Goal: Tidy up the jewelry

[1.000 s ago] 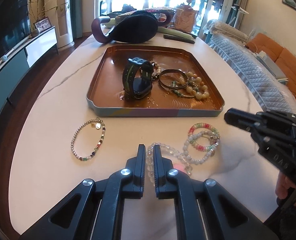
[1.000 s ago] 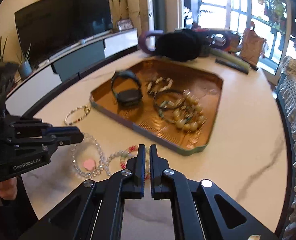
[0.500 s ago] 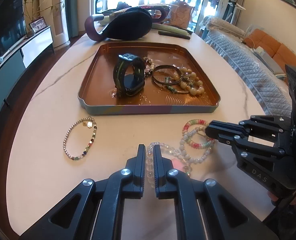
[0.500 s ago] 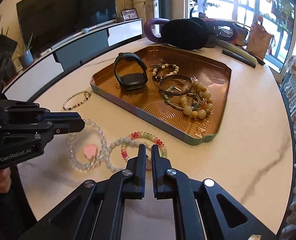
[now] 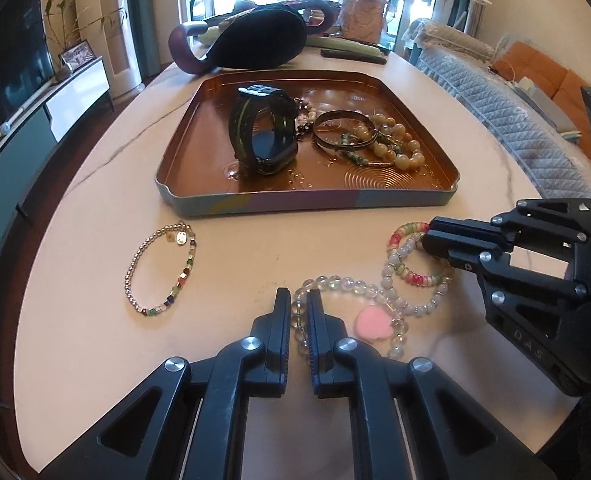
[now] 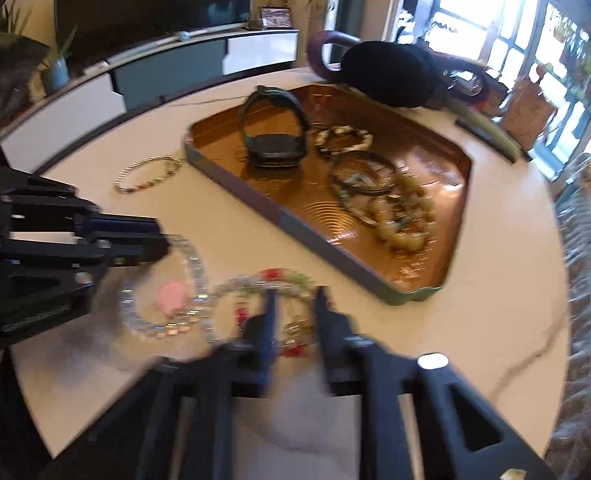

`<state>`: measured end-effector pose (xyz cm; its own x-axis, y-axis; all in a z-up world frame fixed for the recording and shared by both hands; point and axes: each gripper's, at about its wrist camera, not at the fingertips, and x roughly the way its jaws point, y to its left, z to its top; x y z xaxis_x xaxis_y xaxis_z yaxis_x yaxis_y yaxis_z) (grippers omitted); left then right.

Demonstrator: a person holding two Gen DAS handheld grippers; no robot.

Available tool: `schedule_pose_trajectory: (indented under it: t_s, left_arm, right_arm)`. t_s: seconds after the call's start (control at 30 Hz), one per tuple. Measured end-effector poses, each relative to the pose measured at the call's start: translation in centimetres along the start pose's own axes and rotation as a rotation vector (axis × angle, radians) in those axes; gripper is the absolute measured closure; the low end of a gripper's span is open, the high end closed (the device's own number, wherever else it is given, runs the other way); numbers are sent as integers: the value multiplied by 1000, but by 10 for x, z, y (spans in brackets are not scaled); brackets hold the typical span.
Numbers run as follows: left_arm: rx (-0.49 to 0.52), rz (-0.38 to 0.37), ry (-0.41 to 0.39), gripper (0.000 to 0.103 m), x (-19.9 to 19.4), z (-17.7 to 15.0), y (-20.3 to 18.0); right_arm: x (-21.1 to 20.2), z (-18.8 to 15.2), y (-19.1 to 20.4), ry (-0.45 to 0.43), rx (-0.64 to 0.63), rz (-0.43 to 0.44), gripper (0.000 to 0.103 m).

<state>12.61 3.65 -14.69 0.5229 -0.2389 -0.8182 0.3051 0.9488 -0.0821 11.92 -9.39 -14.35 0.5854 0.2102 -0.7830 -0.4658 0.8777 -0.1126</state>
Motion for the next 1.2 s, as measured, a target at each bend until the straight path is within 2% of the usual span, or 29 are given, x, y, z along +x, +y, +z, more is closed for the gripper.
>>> schedule_pose_trajectory:
  t_s: [0.03,0.13,0.33,0.47,0.53,0.6,0.67,0.8,0.93,1.0,1.1,1.2]
  left_arm:
    - [-21,-18,4,95,0,1,4]
    - [-71,-44,15,95,-1,2,12]
    - [-64,-52,-17,95,-13,5,9]
    - [-57,-52,-16,95,-14,6,6]
    - [-60,-54,-5,95,-11,6,6]
    - [-66,-53,2,95,-9,6,7]
    - [-66,-55,6,95,-8,6,8]
    - [-67,-54,7,95,-7,7,9]
    - [-69,-55,15,95,-5,7,9]
    - [-70,-55,15,95,-5,6,10]
    - [-68,-56,18,95,-4,6,10]
    - [-69,-56,24,95,-2,6,10]
  right_arm:
    - [0,0,-3,-2,14,11,102]
    - [-1,-1,-7,-13,40,3,103]
    - [-14,2,-7,-43,50,34,103]
    - [-17,2,1,-62,14,62,102]
    - [-14,2,3,-52,9,65,98]
    - [-9,3,4,-42,-3,53,86]
    - [-4,3,5,-31,-19,53,80]
    - [4,3,6,-23,-52,30,77]
    - [2,4,5,-39,-47,48,79]
    - [1,4,6,-36,-62,57,84]
    - [4,2,9,-32,-90,35,87]
    - [5,5,1,-21,-56,26,87]
